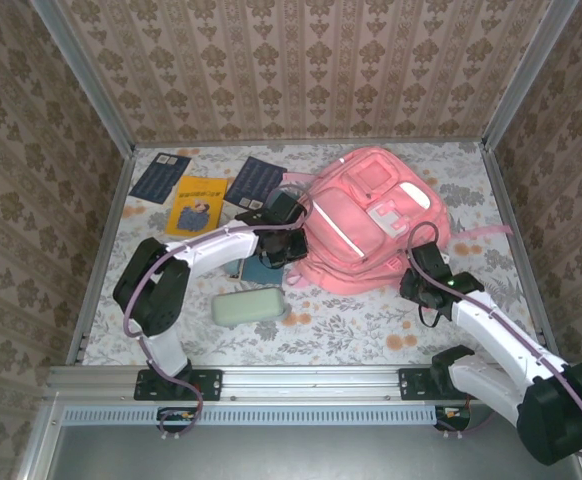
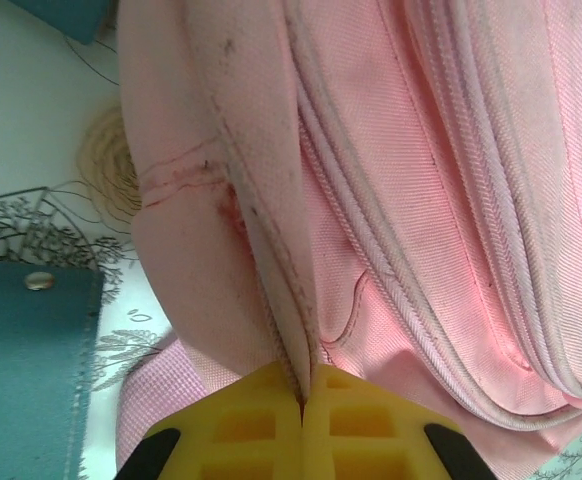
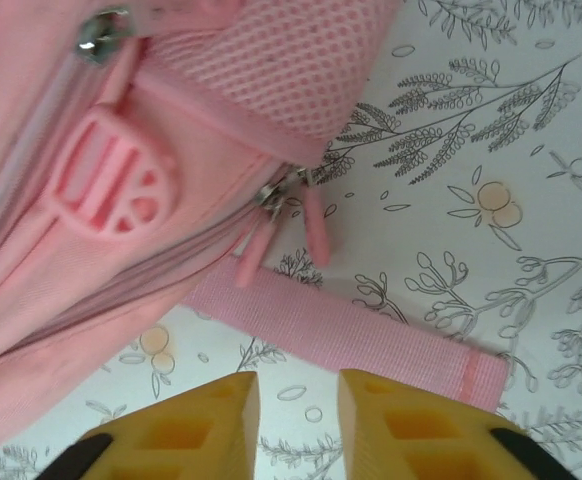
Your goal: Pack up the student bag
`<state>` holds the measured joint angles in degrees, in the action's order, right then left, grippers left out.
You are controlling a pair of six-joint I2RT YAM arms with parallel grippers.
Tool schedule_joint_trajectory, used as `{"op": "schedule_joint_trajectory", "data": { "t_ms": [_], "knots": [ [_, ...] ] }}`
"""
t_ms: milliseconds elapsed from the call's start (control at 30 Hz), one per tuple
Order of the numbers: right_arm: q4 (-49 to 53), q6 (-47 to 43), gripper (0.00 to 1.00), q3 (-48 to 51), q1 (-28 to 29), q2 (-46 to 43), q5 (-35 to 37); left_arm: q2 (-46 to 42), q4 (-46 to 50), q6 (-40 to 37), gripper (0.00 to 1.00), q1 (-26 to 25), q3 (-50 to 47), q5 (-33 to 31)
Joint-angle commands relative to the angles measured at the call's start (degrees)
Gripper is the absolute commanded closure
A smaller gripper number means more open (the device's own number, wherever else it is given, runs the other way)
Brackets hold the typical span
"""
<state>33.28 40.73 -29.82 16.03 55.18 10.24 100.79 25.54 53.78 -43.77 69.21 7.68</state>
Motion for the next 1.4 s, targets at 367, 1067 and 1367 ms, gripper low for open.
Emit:
{"op": "schedule_joint_trajectory", "data": {
  "t_ms": [367, 1067, 1367],
  "knots": [
    [-17.9, 4.6, 0.77, 3.8, -8.9, 10.0, -15.0, -2.6, 1.6, -0.9, 1.00, 0.1, 3.5, -0.3],
    [-19.3, 0.1, 0.90, 0.0, -9.4, 19.1, -10.8, -2.1, 1.2, -0.2, 1.00, 0.0, 3.3, 0.2],
    [-14.9, -1.4, 1.00, 0.0, -6.1, 11.1, -12.7, -1.9, -2.3, 4.7, 1.00, 0.1, 0.7, 0.9]
  ]
}}
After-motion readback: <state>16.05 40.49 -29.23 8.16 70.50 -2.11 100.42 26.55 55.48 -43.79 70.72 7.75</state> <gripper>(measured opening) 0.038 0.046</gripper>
